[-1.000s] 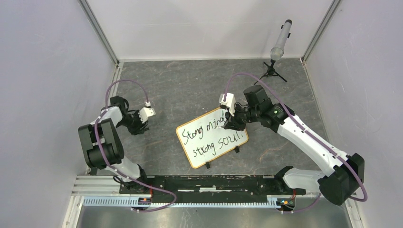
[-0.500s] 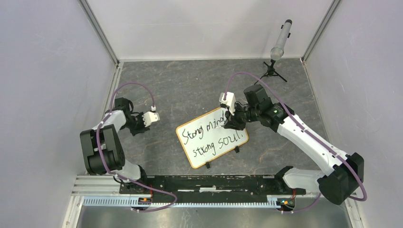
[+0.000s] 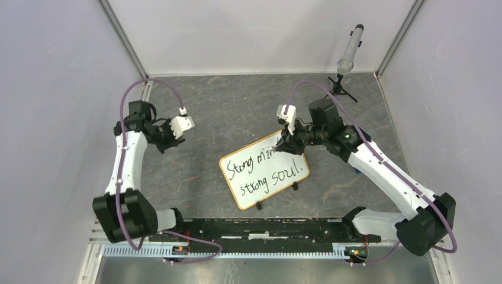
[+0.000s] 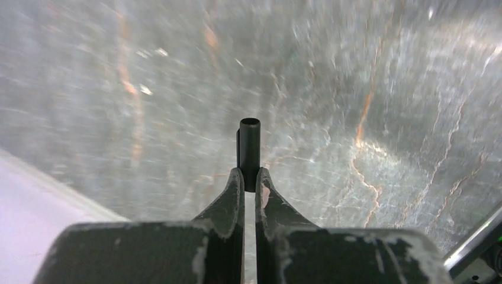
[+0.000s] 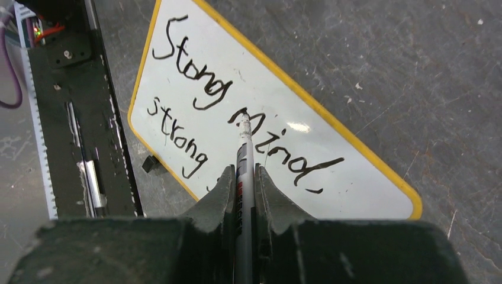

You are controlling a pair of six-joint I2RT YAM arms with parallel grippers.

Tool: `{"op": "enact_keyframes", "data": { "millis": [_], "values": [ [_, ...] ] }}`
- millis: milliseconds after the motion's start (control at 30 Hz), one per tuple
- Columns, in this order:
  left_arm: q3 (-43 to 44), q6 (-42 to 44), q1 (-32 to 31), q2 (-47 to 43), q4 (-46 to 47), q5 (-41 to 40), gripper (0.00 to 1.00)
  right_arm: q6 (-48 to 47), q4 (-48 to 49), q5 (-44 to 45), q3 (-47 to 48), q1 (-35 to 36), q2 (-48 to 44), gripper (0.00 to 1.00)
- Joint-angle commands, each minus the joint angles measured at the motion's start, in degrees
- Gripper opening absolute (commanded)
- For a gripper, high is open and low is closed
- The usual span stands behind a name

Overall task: Write a sentence on the whiteboard
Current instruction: Pick up the pen cap from the center of the board, then insert the whiteboard marker without the cap into the pen cap.

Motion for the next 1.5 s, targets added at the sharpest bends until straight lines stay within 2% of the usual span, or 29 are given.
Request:
{"op": "enact_keyframes", "data": {
  "millis": [0, 200, 333, 467, 667, 900, 1467],
  "values": [
    [9.8, -10.9, -6.5, -6.7, -10.5, 4.6, 0.02, 4.5, 6.7, -4.4, 2.6, -1.3, -1.7, 0.0],
    [17.3, -26.5, -24.1, -10.8, -12.5, 5.3, 0.02, 11.5, 12.7, -12.1, 1.4, -2.4, -1.1, 0.0],
    [18.6, -35.4, -33.0, -10.0, -12.6, 6.0, 0.02, 15.4, 16.5, -17.4, 0.1, -3.0, -1.1, 0.0],
    [19.0, -39.0, -40.3, -9.0, -12.1, 3.0, 0.02, 18.0, 19.6, -21.9, -1.4, -3.0, -1.1, 0.0],
    [18.9, -41.0, -48.0, -9.7, -9.5, -2.4, 0.02, 20.1, 20.3, -22.0, -4.7, -2.9, -1.8, 0.0],
    [19.8, -41.6, -52.3, -8.4, -8.6, -4.0, 0.02, 22.6, 22.8, -23.9, -6.9, -2.5, -1.9, 0.0],
    [21.3, -41.7, -54.8, -5.7, -7.6, -4.9, 0.02, 25.6, 25.6, -25.7, -7.1, -0.7, -0.9, 0.0]
  ]
}}
